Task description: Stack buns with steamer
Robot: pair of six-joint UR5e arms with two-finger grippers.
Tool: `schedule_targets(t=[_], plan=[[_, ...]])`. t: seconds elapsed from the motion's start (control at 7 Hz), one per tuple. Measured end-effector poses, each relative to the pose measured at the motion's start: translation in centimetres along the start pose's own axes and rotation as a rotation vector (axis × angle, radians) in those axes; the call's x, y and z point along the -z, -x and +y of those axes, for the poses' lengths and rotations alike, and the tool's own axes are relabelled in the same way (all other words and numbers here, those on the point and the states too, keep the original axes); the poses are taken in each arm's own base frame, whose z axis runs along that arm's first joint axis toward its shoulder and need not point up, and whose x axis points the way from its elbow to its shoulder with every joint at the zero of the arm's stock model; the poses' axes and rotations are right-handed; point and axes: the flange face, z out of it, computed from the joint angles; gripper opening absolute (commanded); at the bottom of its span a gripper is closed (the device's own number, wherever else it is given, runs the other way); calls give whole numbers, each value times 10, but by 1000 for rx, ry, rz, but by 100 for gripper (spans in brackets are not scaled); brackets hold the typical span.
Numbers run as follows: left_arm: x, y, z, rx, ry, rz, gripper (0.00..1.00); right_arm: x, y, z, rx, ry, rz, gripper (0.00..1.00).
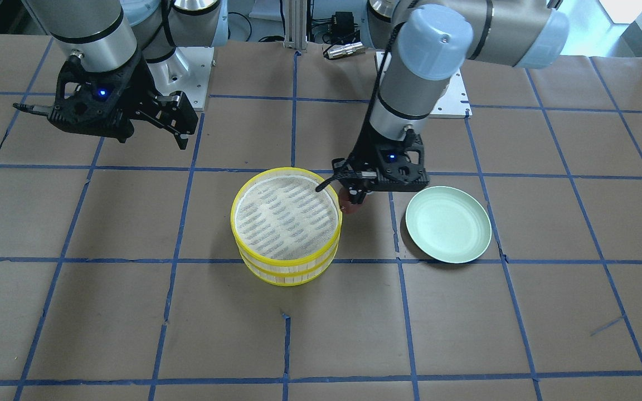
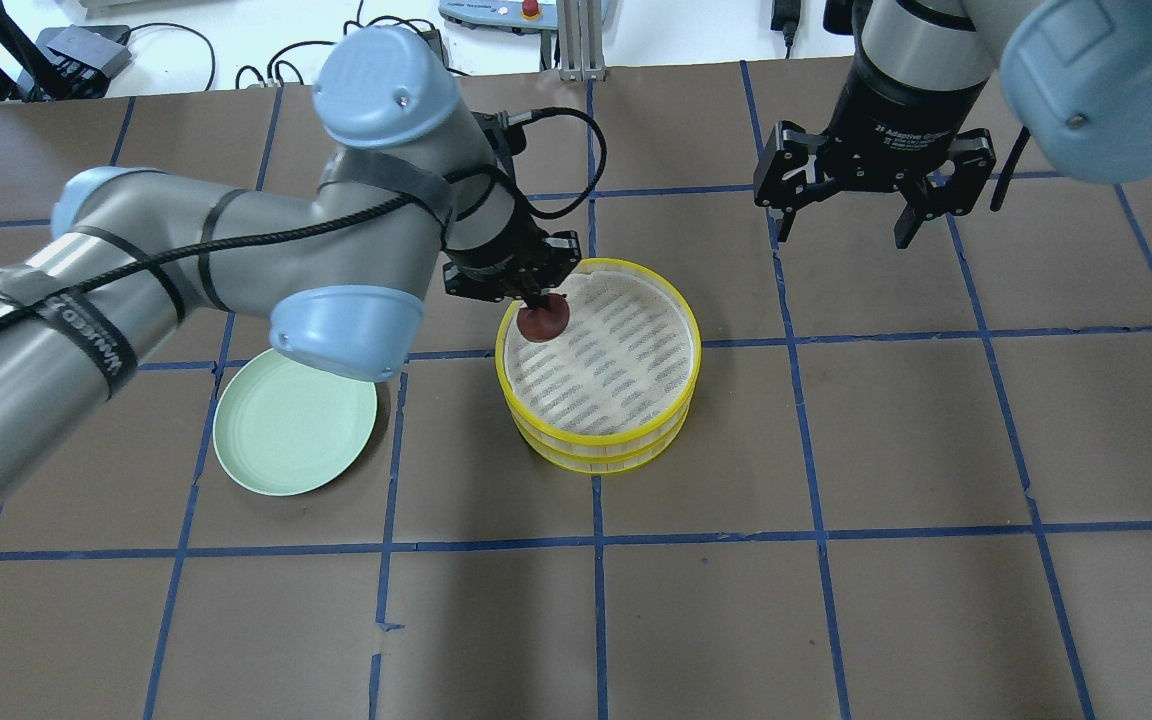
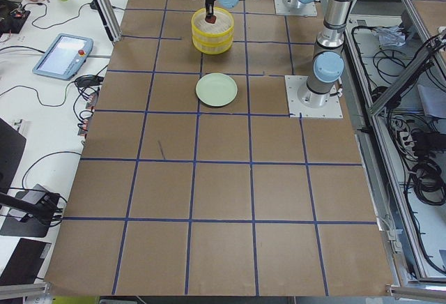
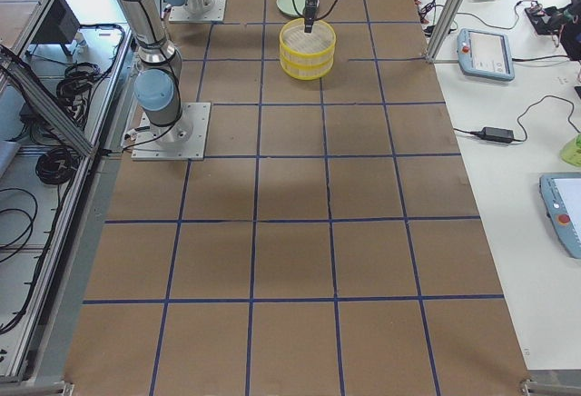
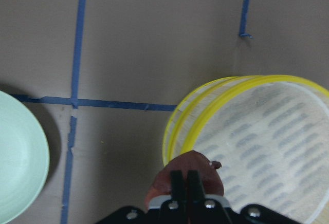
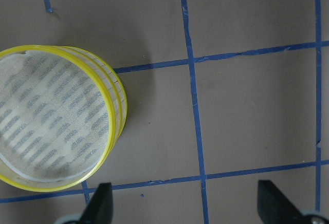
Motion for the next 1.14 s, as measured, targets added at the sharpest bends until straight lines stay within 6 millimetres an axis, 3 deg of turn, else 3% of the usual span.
schedule_targets(t=[0.29, 0.71, 0.86, 1.14], plan=[[-20, -16, 1, 12, -8, 6, 100, 0, 0, 1, 1, 2, 2, 100], [-11, -9, -6, -44, -40, -13, 100, 1, 0, 1, 2, -3, 14, 100], [-1, 14, -21, -120, -65, -64, 100, 2, 1, 2, 3, -5, 10, 100], [44, 91, -49, -176, -36, -139, 100, 2, 4, 3, 6, -4, 4, 100]])
